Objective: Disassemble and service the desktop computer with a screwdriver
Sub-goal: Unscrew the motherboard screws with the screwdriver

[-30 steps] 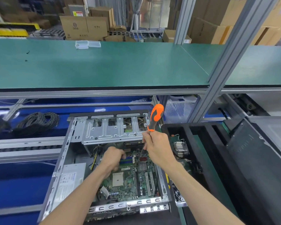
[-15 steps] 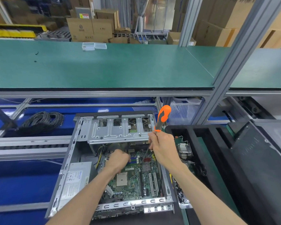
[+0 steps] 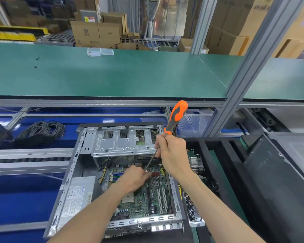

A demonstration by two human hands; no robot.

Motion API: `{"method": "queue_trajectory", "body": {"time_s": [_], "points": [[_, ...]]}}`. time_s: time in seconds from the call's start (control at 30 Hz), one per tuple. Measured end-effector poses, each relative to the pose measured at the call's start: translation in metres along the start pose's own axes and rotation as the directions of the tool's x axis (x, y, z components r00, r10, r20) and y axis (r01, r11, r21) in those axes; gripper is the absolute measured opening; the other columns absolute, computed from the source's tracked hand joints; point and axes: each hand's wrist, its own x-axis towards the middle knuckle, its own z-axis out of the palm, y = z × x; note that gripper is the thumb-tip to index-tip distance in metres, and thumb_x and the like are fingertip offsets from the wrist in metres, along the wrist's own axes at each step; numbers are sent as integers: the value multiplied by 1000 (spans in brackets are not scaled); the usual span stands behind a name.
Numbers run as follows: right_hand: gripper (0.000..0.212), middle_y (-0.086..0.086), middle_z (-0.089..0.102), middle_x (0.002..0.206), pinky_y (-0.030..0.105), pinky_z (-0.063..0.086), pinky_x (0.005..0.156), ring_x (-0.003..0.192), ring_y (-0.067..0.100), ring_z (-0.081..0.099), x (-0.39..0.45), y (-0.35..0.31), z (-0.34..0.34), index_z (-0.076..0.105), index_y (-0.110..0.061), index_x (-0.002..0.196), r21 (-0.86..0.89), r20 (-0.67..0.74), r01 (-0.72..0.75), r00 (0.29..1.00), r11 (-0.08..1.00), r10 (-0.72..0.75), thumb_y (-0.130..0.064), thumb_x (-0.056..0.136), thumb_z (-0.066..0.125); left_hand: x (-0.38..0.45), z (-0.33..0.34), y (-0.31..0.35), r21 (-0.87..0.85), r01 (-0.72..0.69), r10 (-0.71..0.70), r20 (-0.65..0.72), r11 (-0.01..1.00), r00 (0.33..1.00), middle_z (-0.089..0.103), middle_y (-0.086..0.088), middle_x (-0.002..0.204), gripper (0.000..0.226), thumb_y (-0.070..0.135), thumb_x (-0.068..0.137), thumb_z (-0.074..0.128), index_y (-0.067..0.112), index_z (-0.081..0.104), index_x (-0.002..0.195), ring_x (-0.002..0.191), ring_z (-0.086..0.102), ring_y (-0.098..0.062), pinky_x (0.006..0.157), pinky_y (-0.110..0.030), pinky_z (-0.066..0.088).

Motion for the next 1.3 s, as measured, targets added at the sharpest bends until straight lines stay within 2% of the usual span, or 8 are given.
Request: {"method": "queue_trajectory", "body": {"time_s": [0.17, 0.23, 0.3, 0.37, 0.43, 0.57, 0.67, 1.3], "points": [[38, 3, 61, 61, 47, 51, 63, 58, 24, 61, 5, -3, -9, 60, -5, 74, -69, -67, 32, 997, 997, -37, -21, 104, 44, -8, -11, -14, -263, 170, -133, 154, 950, 979, 38, 0, 50, 53, 37, 105, 47, 16, 38, 57, 45, 39, -18, 53, -30, 38], [38, 4, 61, 62, 48, 50, 62, 58, 25, 61, 7, 0, -11, 60, -6, 75, -119, -56, 27, 998, 992, -34, -20, 106, 44, -16, -13, -25, -765, 324, -128, 306, 556, 943, 26, 3, 52, 50, 32, 105, 49, 19, 33, 58, 41, 23, -16, 41, -25, 24], [38, 8, 60, 63, 49, 48, 61, 58, 27, 57, 6, 6, -12, 58, -5, 74, -200, -22, 35, 999, 979, -40, -21, 106, 45, -20, -22, -26, -936, 348, 46, 350, 46, 935, 21, 5, 53, 46, 24, 104, 45, 19, 37, 59, 40, 16, -11, 33, -21, 19], [36, 8, 59, 64, 50, 46, 59, 57, 28, 54, 3, 12, -9, 55, -7, 73, -261, -14, 48, 998, 964, -53, -20, 105, 48, -22, -31, -17, -953, 297, 109, 289, -59, 951, 23, 5, 54, 38, 16, 98, 46, 15, 47, 61, 40, 16, -9, 32, -20, 19], [33, 4, 56, 63, 49, 45, 57, 57, 26, 52, -1, 16, -7, 50, -15, 72, -283, -9, 55, 998, 957, -59, -19, 105, 50, -21, -36, -3, -972, 223, 23, 225, 80, 974, 23, 4, 54, 34, 15, 95, 51, 14, 52, 60, 43, 15, -11, 35, -21, 18], [29, 0, 51, 63, 45, 44, 58, 58, 26, 52, -4, 22, -7, 46, -21, 76, -308, 29, 56, 998, 950, -49, -19, 105, 51, -15, -35, 24, -803, -33, -72, -94, 595, 993, 47, 6, 45, 15, 20, 85, 74, 18, 71, 71, 38, 29, -13, 41, -19, 26], [30, 7, 60, 66, 49, 47, 65, 64, 30, 58, -4, 27, -8, 52, -12, 75, -295, 62, 12, 998, 955, 6, -20, 105, 51, -8, -34, 37, -624, -124, 10, -183, 772, 983, 52, 15, 41, 9, 26, 81, 81, 29, 80, 89, 37, 35, -4, 44, -17, 28], [30, 13, 64, 69, 50, 52, 66, 65, 31, 65, -6, 41, -4, 63, -1, 84, -293, 105, -62, 990, 954, 97, -21, 104, 53, 15, -28, 47, -431, -196, 146, -145, 881, 979, 65, 16, 54, 11, 20, 81, 79, 26, 83, 90, 42, 45, 0, 49, -14, 34]]}}
